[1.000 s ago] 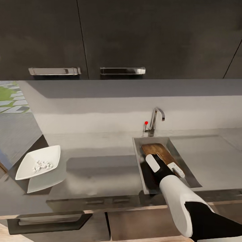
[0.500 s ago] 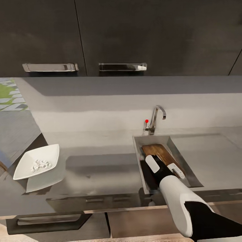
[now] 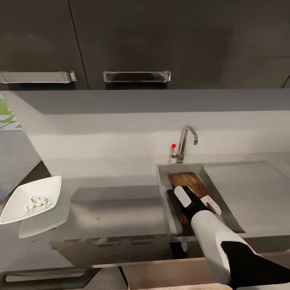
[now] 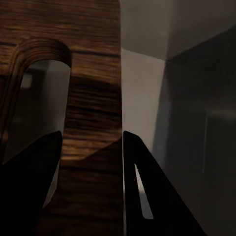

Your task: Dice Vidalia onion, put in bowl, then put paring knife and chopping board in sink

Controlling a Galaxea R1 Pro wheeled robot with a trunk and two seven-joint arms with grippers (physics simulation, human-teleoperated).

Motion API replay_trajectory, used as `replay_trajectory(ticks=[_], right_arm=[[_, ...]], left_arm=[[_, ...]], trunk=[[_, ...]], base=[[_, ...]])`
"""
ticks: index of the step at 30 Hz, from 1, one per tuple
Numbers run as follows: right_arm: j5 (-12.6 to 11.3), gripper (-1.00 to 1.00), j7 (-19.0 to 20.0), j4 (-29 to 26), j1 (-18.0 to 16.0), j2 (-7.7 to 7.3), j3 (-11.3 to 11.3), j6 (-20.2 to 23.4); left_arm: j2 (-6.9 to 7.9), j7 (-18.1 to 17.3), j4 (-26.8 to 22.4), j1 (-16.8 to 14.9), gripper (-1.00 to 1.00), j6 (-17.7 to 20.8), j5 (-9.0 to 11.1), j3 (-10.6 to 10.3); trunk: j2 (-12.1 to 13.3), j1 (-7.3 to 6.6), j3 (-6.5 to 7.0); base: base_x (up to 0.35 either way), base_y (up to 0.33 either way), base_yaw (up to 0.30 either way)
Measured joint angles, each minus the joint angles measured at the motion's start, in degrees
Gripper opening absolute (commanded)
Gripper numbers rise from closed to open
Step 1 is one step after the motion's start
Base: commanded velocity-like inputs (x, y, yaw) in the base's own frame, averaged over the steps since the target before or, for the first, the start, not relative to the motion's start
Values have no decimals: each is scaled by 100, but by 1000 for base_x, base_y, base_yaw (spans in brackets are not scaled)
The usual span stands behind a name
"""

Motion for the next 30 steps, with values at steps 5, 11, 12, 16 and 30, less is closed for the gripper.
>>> replay_trajectory(ticks=[5, 11, 12, 16, 30], right_arm=[[0, -100, 0, 6, 0, 0, 13, -14], [11, -100, 326, 274, 1, 0, 20, -282], [6, -100, 385, 337, 1, 0, 17, -325], [4, -100, 488, 494, 0, 0, 19, -404], [16, -100, 767, 599, 1, 0, 20, -546]], left_arm=[[0, 0, 1, 0, 100, -1, 2, 0], [2, 0, -4, 0, 100, -2, -1, 0], [1, 0, -3, 0, 100, -1, -1, 0], [0, 0, 0, 0, 100, -4, 0, 0], [0, 0, 3, 0, 100, -4, 4, 0]], trunk=[[0, 0, -46], [0, 0, -100], [0, 0, -109], [0, 0, -146], [0, 0, -234]], base=[[4, -2, 0], [0, 0, 0], [0, 0, 0], [0, 0, 0], [0, 0, 0]])
